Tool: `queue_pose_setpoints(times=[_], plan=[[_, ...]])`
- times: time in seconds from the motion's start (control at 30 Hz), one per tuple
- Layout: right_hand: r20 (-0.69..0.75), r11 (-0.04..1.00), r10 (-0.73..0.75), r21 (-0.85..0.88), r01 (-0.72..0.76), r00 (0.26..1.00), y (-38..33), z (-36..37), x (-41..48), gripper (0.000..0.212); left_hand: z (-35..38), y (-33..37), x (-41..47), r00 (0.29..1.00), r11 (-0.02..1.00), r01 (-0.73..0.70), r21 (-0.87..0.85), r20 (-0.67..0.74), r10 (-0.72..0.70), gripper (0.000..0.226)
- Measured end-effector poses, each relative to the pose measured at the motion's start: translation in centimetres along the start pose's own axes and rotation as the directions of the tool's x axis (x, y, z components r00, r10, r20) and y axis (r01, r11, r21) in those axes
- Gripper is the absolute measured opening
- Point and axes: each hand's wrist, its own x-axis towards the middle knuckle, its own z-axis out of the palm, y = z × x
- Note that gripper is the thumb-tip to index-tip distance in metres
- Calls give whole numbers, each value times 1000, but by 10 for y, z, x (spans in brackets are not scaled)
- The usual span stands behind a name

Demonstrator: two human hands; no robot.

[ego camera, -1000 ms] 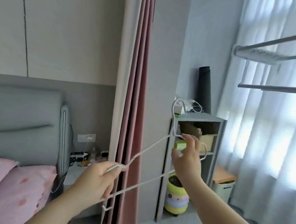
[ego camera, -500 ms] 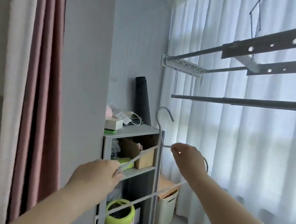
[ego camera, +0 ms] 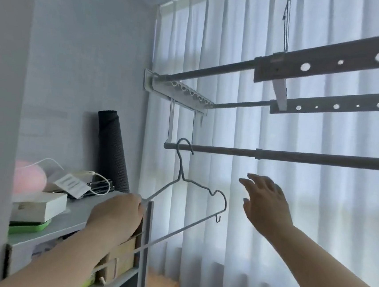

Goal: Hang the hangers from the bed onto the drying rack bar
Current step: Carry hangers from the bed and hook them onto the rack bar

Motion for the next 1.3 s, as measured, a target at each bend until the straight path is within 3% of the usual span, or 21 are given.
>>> queue_pose_setpoints(times=[0.07, 0.27, 0.57, 0.73, 1.0, 1.3], plan=[[-70, 989, -23, -150, 12, 997, 12, 4, 27, 57, 11, 7, 34, 1000, 1000, -6, -11, 11, 6, 29], [85, 945, 77, -325, -45, 993, 43, 9, 75, 56, 41, 17, 102, 997, 993, 83, -79, 3, -83, 28], [61, 935, 124, -343, -96, 990, 80, 24, 89, 59, 70, 17, 156, 987, 984, 160, -76, -13, -162, 30], [16, 951, 67, -303, -59, 998, 91, 31, 94, 56, 83, 17, 170, 975, 974, 222, -34, 13, -222, 29], [-226, 957, -69, -289, 1, 972, 105, 61, 103, 61, 103, 16, 183, 965, 966, 259, 5, 39, -259, 30], [-300, 961, -96, -276, 11, 949, 104, 64, 102, 65, 101, 7, 178, 959, 959, 283, -19, 31, -282, 30]])
